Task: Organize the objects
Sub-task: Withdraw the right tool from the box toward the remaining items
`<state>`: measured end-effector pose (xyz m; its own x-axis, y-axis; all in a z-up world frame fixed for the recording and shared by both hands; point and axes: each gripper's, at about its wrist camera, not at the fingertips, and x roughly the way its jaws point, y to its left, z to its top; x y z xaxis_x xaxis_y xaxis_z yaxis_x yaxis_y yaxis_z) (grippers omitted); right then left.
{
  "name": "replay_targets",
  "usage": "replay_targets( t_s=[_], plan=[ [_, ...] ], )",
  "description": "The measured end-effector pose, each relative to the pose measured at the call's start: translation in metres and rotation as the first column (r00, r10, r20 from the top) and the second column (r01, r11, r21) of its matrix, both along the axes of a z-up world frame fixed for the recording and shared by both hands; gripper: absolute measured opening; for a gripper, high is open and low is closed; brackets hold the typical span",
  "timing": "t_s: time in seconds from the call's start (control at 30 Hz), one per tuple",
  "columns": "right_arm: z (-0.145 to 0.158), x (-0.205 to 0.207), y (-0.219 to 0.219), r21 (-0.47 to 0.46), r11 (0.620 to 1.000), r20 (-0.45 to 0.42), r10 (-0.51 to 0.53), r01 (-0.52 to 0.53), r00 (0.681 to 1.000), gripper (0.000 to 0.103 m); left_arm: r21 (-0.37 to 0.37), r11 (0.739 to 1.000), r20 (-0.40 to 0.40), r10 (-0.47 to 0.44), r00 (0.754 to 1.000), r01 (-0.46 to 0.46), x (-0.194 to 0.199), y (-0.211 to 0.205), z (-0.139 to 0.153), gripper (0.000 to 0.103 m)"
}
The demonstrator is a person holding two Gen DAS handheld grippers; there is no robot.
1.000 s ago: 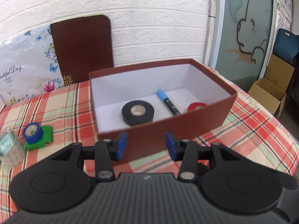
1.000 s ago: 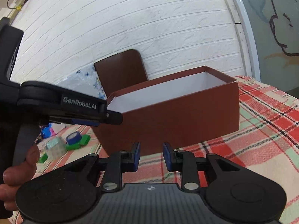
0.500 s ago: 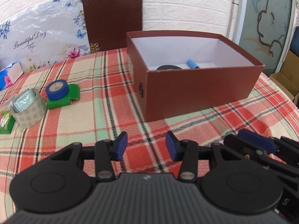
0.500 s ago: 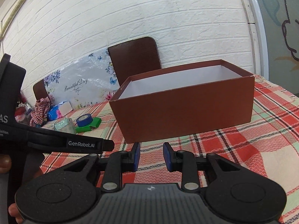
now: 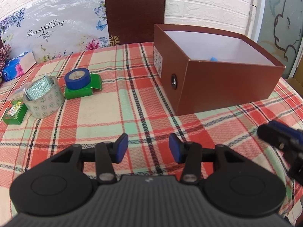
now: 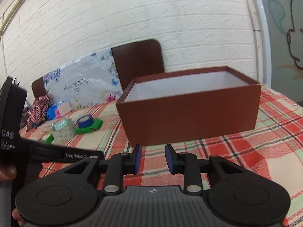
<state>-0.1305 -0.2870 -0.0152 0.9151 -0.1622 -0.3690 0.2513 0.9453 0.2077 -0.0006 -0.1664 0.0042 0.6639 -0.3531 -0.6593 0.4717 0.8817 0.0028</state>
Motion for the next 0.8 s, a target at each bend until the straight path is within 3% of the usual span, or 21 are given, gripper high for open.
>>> replay_targets(
  t_s=[0.27,0.8],
  plan=[
    [0.009,-0.007,-0.001,0.0,0.999,0.042,-0.042,0.042,0.998,0.03,-0.035,0.999,0.024,-0.02,1.0,0.021,-0.01,0.006,0.012,0.053],
    [0.007,-0.009,-0.003,0.005,0.998,0.051,-0.066,0.065,0.997,0.034,-0.027,0.999,0.059,-0.038,0.998,0.04,-0.024,0.004,0.018,0.06]
  ],
)
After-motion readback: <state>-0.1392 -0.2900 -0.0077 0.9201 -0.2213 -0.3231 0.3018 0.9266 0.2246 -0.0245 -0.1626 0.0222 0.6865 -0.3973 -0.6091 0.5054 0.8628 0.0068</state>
